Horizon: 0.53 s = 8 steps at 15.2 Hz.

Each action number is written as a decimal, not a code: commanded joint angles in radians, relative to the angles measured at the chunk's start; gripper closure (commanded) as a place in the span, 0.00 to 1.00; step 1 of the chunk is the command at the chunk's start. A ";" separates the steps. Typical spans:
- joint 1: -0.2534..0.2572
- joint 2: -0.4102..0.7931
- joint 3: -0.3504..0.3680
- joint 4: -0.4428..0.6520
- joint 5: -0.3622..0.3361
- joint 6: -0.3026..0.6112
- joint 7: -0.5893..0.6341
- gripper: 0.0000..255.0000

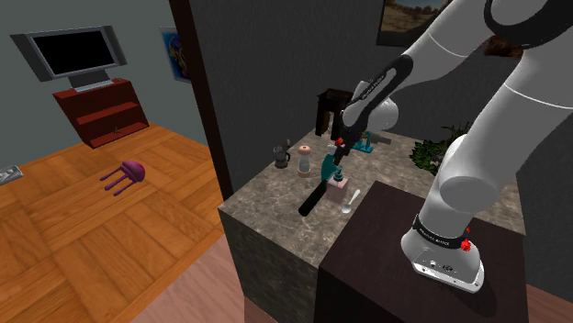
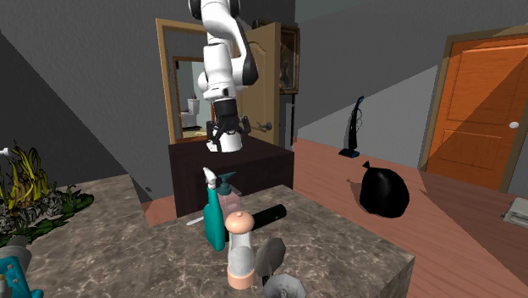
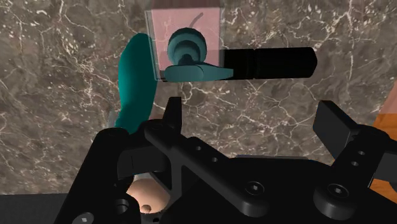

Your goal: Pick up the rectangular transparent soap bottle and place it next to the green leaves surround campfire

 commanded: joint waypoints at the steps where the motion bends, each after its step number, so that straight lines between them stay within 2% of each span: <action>1: 0.067 0.100 -0.062 0.019 0.147 0.072 -0.136 0.00; 3: 0.128 0.217 -0.088 0.064 0.419 0.112 -0.362 0.00; 4: 0.129 0.277 -0.073 0.095 0.568 0.119 -0.487 0.00; 5: 0.099 0.279 -0.044 0.096 0.569 0.122 -0.489 0.00; 8: 0.060 0.346 0.025 0.131 0.725 0.134 -0.609 0.00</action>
